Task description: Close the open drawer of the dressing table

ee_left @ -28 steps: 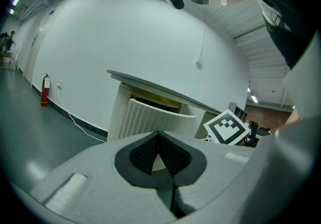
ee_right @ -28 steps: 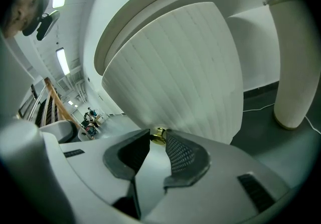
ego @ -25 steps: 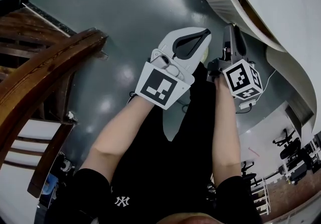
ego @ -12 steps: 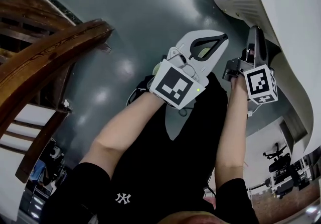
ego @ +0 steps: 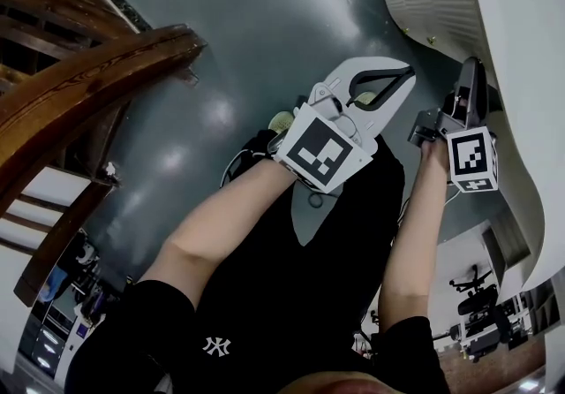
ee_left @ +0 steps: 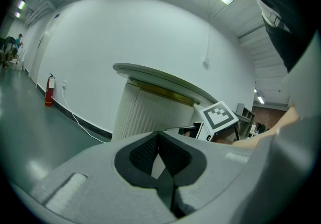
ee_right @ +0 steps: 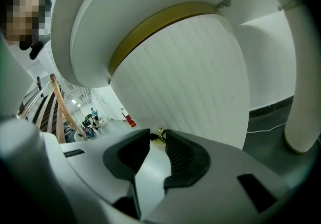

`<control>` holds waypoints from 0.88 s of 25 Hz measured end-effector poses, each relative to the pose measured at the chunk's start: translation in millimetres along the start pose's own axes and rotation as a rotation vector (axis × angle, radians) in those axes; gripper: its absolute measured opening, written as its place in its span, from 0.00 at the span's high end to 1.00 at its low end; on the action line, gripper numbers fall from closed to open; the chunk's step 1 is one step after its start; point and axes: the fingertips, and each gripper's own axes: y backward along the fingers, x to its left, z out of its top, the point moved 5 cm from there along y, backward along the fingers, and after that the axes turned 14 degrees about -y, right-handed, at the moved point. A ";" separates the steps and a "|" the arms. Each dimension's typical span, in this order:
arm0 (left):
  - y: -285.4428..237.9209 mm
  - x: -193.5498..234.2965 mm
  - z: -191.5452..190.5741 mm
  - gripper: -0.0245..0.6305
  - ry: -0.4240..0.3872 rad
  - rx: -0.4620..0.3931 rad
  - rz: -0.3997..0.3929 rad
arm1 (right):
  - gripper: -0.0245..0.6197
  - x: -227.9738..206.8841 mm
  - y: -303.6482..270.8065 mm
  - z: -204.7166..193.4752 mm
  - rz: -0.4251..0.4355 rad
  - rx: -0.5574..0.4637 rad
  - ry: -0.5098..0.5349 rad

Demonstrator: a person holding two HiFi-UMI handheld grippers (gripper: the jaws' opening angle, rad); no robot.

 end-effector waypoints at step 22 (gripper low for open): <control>35.3 -18.6 37.4 0.95 0.033 0.049 -0.009 | 0.85 16.9 42.3 -11.1 -0.031 0.087 0.067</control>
